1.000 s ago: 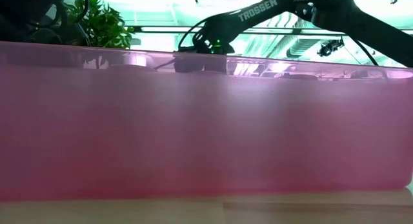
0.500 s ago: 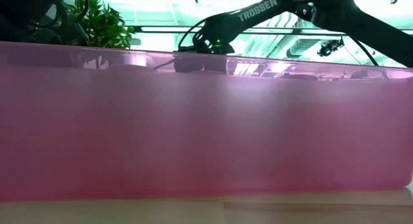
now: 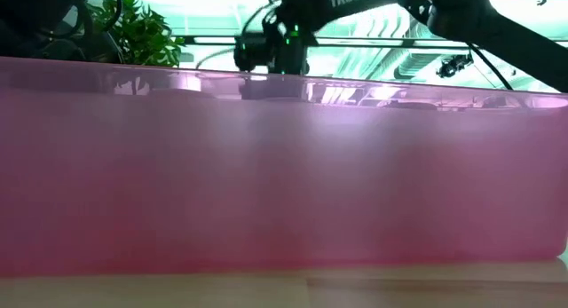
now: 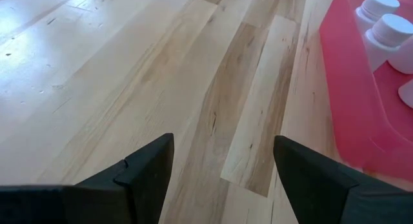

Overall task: Pick and place pill bottles into a basket
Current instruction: Put the orange pill bottle into the red bin

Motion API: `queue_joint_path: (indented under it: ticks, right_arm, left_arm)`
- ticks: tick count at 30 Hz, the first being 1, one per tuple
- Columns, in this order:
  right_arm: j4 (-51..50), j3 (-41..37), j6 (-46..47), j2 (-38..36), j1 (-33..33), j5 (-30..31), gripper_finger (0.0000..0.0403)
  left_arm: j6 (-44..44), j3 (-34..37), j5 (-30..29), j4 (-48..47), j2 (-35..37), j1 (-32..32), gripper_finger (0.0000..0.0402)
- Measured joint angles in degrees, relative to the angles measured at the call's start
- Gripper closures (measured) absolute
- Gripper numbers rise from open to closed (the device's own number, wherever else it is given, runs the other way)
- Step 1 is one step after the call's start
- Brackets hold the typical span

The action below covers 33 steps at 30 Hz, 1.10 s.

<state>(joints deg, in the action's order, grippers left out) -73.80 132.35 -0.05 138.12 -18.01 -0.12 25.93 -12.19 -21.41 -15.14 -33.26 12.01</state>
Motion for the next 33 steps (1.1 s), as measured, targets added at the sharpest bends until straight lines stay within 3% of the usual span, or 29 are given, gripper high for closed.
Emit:
queue_joint_path:
  ticks: [7, 16, 33]
  right_arm:
    - [-1.6, 1.4, 0.8, -3.4, 4.2, -2.5, 0.0225]
    - [-1.3, 2.6, 3.4, -3.8, 14.5, -3.9, 0.0225]
    - [4.4, 2.6, 15.4, -3.8, 32.9, 2.4, 0.0225]
  left_arm:
    - [0.0, 0.0, 0.0, 0.0, 0.0, 0.0, 0.0103]
    - [0.0, 0.0, 0.0, 0.0, 0.0, 0.0, 0.0103]
    - [-0.3, 0.0, 0.0, 0.3, 0.0, 0.0, 0.0103]
